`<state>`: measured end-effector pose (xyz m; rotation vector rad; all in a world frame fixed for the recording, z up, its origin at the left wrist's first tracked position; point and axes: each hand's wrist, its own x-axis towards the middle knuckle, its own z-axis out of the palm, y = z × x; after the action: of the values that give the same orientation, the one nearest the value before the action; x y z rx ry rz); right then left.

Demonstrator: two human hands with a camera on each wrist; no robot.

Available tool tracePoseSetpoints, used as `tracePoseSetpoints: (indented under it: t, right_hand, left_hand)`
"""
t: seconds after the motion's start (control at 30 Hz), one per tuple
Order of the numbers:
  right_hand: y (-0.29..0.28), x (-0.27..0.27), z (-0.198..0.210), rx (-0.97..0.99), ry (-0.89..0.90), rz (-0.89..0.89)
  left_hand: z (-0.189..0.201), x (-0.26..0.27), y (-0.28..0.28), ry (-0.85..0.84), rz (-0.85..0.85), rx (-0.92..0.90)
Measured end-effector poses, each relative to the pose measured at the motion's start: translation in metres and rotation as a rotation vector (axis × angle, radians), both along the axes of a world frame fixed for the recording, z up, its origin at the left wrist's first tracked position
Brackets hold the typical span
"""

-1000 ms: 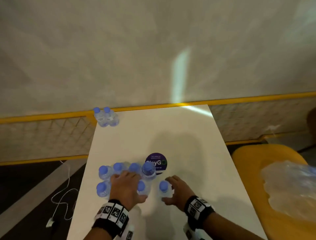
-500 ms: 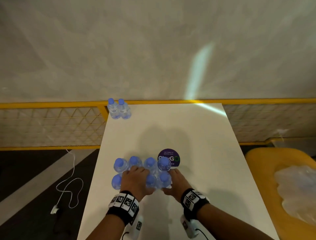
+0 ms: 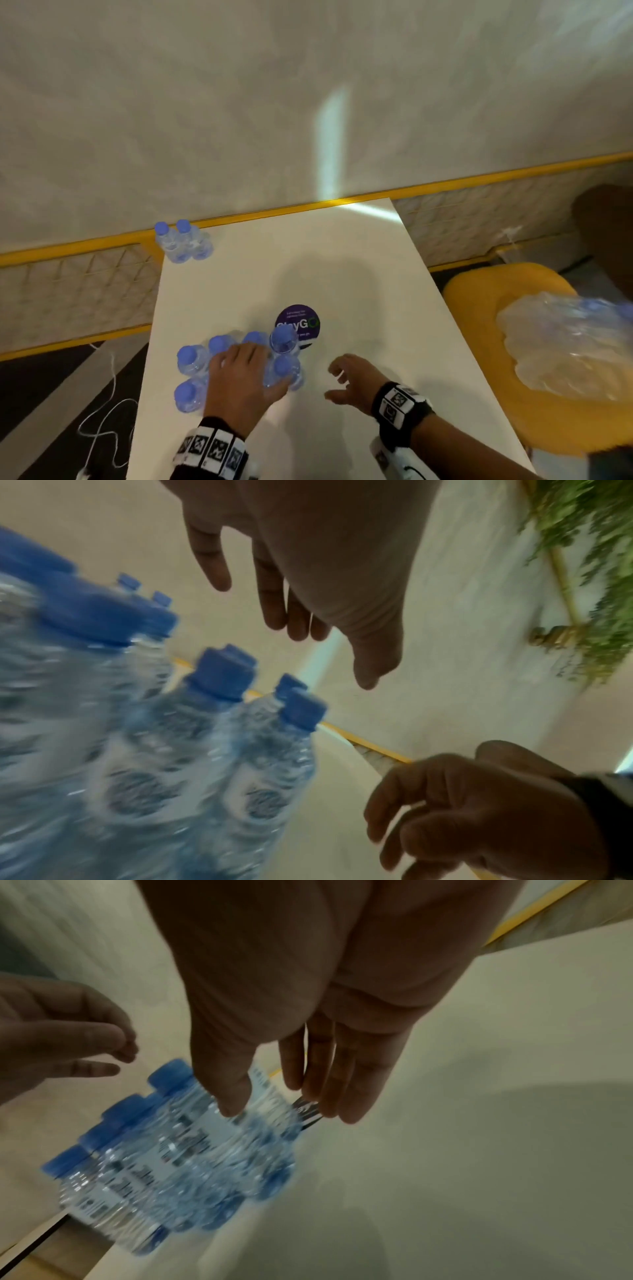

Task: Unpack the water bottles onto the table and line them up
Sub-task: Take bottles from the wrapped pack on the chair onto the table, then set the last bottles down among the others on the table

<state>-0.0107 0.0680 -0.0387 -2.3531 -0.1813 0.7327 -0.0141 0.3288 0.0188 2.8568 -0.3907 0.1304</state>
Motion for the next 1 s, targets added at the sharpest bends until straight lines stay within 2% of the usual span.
tracePoseSetpoints:
  t: [0.07, 0.17, 0.3, 0.4, 0.5, 0.57, 0.67, 0.73, 0.8, 0.83, 0.93, 1.0]
  right_hand:
    - [-0.044, -0.012, 0.002, -0.021, -0.003, -0.045]
    - [-0.121, -0.041, 0.004, -0.077, 0.013, -0.139]
    - [-0.230, -0.085, 0.010, -0.113, 0.060, -0.386]
    - [-0.307, -0.110, 0.009, -0.120, 0.034, -0.690]
    - [-0.376, -0.126, 0.008, -0.073, -0.051, -0.975]
    - [-0.413, -0.124, 0.006, -0.100, -0.088, -1.070]
    - [-0.455, -0.107, -0.005, -0.210, -0.089, -1.081]
    - [-0.474, -0.086, -0.019, 0.002, 0.045, -1.125]
    - [-0.487, -0.073, -0.017, -0.036, 0.130, -1.143]
    - [-0.489, -0.074, -0.019, -0.167, 0.105, -1.029]
    - [-0.489, -0.080, -0.005, -0.262, 0.254, -0.893]
    - [-0.498, -0.073, -0.012, -0.222, 0.380, -0.893]
  left_hand:
    - [0.004, 0.006, -0.027, -0.062, -0.143, -0.058]
    - [0.008, 0.017, -0.088, -0.004, -0.367, -0.157]
    - [0.014, 0.026, -0.187, 0.204, -0.610, -0.113]
    - [0.015, 0.030, -0.265, 0.427, -0.733, -0.011]
    - [0.004, 0.027, -0.353, 0.620, -0.811, -0.027]
    - [-0.007, 0.020, -0.407, 0.750, -0.812, -0.081]
    - [-0.024, 0.005, -0.478, 0.906, -0.803, -0.107]
    - [-0.030, -0.004, -0.520, 0.995, -0.753, -0.155]
    - [-0.038, -0.008, -0.557, 0.992, -0.672, -0.256]
    - [-0.047, -0.007, -0.572, 0.940, -0.630, -0.268]
    - [-0.062, 0.002, -0.605, 0.853, -0.479, -0.054]
    - [-0.066, 0.010, -0.620, 0.840, -0.433, 0.017]
